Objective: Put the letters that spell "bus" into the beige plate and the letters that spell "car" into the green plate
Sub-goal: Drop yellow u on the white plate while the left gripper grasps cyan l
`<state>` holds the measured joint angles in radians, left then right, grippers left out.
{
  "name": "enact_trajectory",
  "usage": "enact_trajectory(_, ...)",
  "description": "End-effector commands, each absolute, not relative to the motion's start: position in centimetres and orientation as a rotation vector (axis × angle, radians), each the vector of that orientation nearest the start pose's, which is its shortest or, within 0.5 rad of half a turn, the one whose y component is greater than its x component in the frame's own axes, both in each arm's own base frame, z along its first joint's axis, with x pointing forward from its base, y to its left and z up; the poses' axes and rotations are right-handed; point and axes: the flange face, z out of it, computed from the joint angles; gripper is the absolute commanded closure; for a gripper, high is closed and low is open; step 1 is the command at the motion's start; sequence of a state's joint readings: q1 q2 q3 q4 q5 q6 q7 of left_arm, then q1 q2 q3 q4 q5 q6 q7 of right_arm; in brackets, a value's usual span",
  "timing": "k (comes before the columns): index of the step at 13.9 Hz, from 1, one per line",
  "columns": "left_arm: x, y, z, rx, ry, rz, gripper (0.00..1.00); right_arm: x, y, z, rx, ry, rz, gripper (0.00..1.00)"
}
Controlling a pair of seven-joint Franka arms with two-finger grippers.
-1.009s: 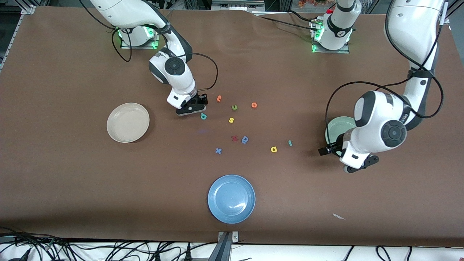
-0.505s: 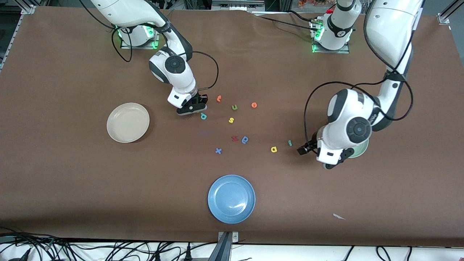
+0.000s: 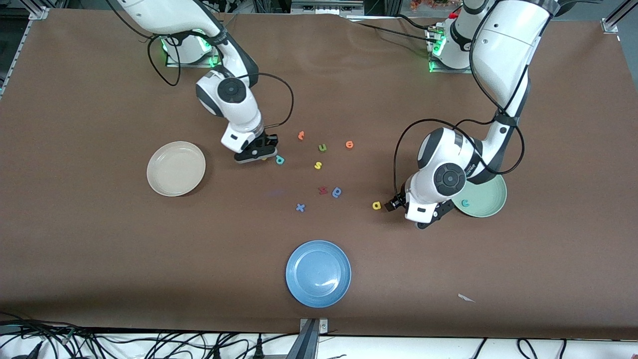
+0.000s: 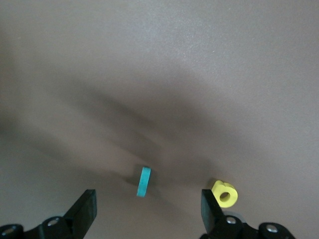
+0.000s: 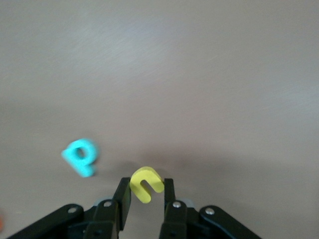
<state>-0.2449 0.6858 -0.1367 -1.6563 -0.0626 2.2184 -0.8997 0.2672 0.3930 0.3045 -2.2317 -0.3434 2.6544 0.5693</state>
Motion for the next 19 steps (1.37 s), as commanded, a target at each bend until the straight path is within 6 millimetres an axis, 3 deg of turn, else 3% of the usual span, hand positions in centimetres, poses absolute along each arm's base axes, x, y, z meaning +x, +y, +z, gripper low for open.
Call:
enact_trajectory(1, 62.8, -23.7, 19.9, -3.074, -0.791, 0.258, 0.08, 47.6, 26.5, 25.7, -3.185, -0.593, -0.141, 0.91)
enact_trajectory(5, 62.2, -24.0, 19.2, -3.066, -0.778, 0.277, 0.22, 50.0, 18.7, 31.1, -3.150, -0.782, 0.003, 0.90)
enact_trajectory(7, 62.0, -24.0, 18.5, -3.062, -0.776, 0.287, 0.29, 51.2, 12.8, 32.5, -3.123, -0.886, 0.082, 0.89)
enact_trajectory(9, 61.6, -23.9, 18.0, -3.063, -0.776, 0.280, 0.29, 52.0, 8.2, 32.3, -3.110, -0.927, 0.118, 0.87)
enact_trajectory(13, 60.5, -23.9, 16.7, -3.088, -0.776, 0.223, 0.34, 52.8, 2.8, 28.5, -3.082, -0.903, 0.174, 0.85)
enact_trajectory(14, 60.5, -23.9, 16.7, -3.087, -0.778, 0.223, 0.41, 52.8, 2.4, 28.1, -3.082, -0.889, 0.178, 0.76)
enact_trajectory(16, 60.6, -23.9, 16.8, -3.088, -0.779, 0.221, 0.65, 53.0, 2.1, 27.7, -3.082, -0.871, 0.166, 0.00)
enact_trajectory(18, 60.6, -23.8, 16.8, -3.088, -0.780, 0.224, 0.84, 53.0, 1.9, 28.0, -3.077, -0.831, 0.160, 0.00)
enact_trajectory(19, 60.6, -23.8, 16.9, -3.089, -0.780, 0.222, 0.89, 53.0, 2.0, 28.2, -3.079, -0.818, 0.157, 0.00)
